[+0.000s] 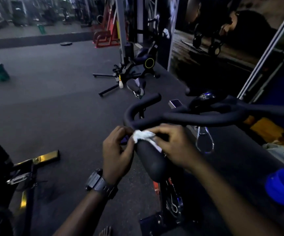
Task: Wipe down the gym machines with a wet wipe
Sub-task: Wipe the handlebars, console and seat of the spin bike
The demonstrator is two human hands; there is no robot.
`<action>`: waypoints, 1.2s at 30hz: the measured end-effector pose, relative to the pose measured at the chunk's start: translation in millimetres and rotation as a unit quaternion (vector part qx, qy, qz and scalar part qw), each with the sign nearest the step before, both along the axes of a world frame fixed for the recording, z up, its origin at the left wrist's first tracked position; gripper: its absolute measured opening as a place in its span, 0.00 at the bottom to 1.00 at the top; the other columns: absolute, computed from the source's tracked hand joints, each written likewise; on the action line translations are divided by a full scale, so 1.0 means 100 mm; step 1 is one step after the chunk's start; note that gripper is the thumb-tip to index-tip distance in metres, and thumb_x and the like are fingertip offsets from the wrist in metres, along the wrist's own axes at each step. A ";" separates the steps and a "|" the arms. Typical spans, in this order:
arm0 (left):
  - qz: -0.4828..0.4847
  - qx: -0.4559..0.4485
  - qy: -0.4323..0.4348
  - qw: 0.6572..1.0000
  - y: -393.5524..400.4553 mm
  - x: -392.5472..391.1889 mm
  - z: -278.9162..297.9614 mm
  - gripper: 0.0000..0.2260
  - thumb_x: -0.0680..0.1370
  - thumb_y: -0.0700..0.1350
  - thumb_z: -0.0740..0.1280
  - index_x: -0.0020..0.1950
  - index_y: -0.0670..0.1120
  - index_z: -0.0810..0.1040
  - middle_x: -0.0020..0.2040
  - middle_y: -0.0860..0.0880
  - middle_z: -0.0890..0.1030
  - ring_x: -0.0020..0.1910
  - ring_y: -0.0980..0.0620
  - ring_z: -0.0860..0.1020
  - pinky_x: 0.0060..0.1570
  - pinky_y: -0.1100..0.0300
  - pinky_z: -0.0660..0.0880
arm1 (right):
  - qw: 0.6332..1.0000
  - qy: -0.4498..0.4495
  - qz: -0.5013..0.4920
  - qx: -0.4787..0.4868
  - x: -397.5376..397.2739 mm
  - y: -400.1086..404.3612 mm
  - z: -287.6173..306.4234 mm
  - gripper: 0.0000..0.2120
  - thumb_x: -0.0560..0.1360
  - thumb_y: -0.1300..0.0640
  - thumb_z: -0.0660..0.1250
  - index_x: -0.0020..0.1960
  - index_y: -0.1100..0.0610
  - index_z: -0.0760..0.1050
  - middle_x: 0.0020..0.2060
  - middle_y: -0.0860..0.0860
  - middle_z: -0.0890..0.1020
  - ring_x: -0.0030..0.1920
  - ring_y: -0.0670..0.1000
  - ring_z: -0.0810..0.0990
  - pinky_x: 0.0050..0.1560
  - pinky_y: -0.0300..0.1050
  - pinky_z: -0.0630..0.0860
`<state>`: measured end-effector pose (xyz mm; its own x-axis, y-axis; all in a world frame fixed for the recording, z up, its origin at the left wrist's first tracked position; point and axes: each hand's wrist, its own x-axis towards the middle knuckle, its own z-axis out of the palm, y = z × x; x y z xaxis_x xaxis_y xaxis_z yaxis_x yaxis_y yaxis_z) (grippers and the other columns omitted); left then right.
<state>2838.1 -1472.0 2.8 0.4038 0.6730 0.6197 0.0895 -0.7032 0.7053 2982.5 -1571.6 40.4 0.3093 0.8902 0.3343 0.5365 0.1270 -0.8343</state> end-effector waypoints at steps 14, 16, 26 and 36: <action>-0.009 -0.026 -0.001 1.000 -0.03 -0.07 -0.04 0.09 0.78 0.47 0.65 0.43 0.42 0.77 0.39 0.48 0.78 0.39 0.52 0.77 0.39 0.51 0.75 | 0.989 0.112 -0.076 0.063 -0.23 -0.01 -0.14 0.11 0.71 0.63 0.67 0.51 0.59 0.83 0.44 0.48 0.84 0.46 0.41 0.81 0.50 0.34 0.75; -0.017 -0.033 0.000 0.999 -0.04 -0.06 -0.06 0.09 0.77 0.48 0.64 0.44 0.43 0.77 0.40 0.48 0.79 0.40 0.53 0.78 0.41 0.55 0.76 | 0.994 0.079 -0.067 0.034 -0.11 0.02 -0.15 0.12 0.72 0.66 0.67 0.52 0.59 0.83 0.45 0.51 0.84 0.48 0.45 0.81 0.52 0.37 0.75; 0.039 -0.084 -0.044 0.995 0.24 0.10 -0.21 0.10 0.75 0.37 0.64 0.54 0.49 0.73 0.51 0.48 0.80 0.51 0.53 0.80 0.52 0.64 0.76 | 0.948 -0.293 -0.024 -0.120 0.03 0.98 0.08 0.10 0.73 0.60 0.68 0.52 0.51 0.84 0.47 0.54 0.81 0.50 0.57 0.80 0.46 0.43 0.74; 0.063 -0.114 -0.048 0.990 0.43 0.11 -0.25 0.13 0.73 0.36 0.60 0.55 0.46 0.76 0.51 0.50 0.80 0.49 0.54 0.79 0.51 0.63 0.75 | 0.921 -0.359 0.061 -0.136 0.07 1.04 0.22 0.08 0.73 0.60 0.71 0.51 0.56 0.85 0.43 0.55 0.83 0.48 0.56 0.81 0.45 0.37 0.67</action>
<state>2849.2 -1428.7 -22.4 0.2535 0.8412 0.4776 0.0917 -0.5124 0.8539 2989.2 -1467.3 62.8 -0.0128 0.9848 0.1732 0.9583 0.0615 -0.2791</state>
